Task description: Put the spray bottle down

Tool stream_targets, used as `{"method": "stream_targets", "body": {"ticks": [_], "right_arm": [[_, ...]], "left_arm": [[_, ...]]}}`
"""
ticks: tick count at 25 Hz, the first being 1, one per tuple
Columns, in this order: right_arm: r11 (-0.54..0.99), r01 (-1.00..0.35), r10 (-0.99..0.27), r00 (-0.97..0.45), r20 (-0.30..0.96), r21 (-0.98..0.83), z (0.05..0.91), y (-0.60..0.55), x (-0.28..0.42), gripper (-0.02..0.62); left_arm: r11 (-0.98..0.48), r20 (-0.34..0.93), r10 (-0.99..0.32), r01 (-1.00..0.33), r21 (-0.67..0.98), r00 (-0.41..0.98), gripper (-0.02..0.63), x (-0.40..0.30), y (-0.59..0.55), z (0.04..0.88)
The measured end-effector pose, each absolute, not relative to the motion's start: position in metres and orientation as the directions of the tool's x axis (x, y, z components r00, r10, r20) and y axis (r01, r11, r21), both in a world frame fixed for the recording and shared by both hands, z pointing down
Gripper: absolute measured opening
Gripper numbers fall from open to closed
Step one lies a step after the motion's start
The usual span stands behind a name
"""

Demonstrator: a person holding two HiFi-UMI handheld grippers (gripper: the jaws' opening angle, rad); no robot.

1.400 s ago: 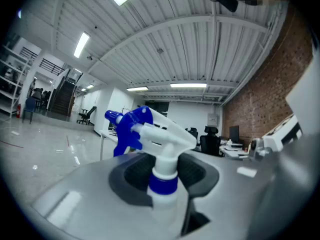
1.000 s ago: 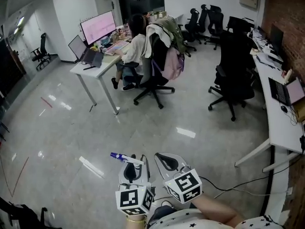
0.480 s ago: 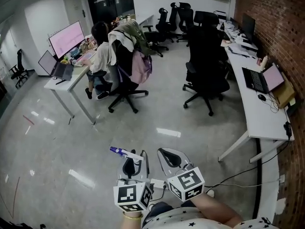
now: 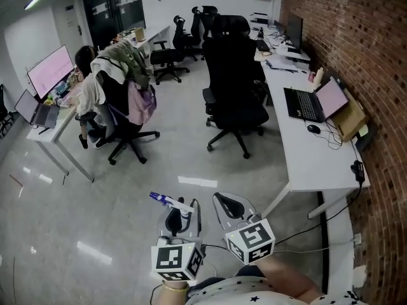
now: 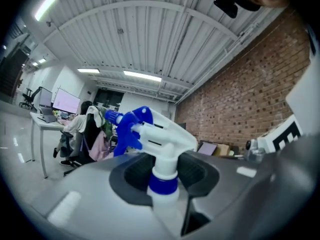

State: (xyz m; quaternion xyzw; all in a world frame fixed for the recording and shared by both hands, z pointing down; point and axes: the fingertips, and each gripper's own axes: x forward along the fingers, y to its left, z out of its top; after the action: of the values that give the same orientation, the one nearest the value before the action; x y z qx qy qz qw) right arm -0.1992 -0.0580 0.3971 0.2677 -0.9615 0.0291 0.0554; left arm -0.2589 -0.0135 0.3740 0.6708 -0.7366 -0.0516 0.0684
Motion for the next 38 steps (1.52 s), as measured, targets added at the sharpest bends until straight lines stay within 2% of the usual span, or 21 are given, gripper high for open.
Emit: {"method": "stream_targets", "body": {"ticks": [12, 21, 30, 38], "right_arm": [[0.716, -0.698, -0.692, -0.711, 0.126, -0.007, 0.399, -0.185, 0.023, -0.002], [0.509, -0.861, -0.854, -0.507, 0.118, -0.018, 0.392, -0.240, 0.159, -0.002], [0.387, -0.922, -0.911, -0.384, 0.150, -0.010, 0.409, -0.297, 0.239, -0.002], [0.357, -0.934, -0.918, -0.355, 0.178, -0.026, 0.421, -0.376, 0.264, -0.002]], "left_arm": [[-0.109, 0.015, -0.993, -0.979, 0.170, 0.114, 0.132, -0.055, -0.157, 0.374], [-0.329, 0.051, -0.940, -0.936, 0.125, 0.338, 0.132, 0.064, -0.224, 0.369], [-0.448, 0.051, -0.889, -0.889, 0.099, 0.454, 0.132, 0.140, -0.300, 0.378], [-0.534, 0.034, -0.843, -0.843, 0.060, 0.537, 0.132, 0.181, -0.387, 0.389]]}}
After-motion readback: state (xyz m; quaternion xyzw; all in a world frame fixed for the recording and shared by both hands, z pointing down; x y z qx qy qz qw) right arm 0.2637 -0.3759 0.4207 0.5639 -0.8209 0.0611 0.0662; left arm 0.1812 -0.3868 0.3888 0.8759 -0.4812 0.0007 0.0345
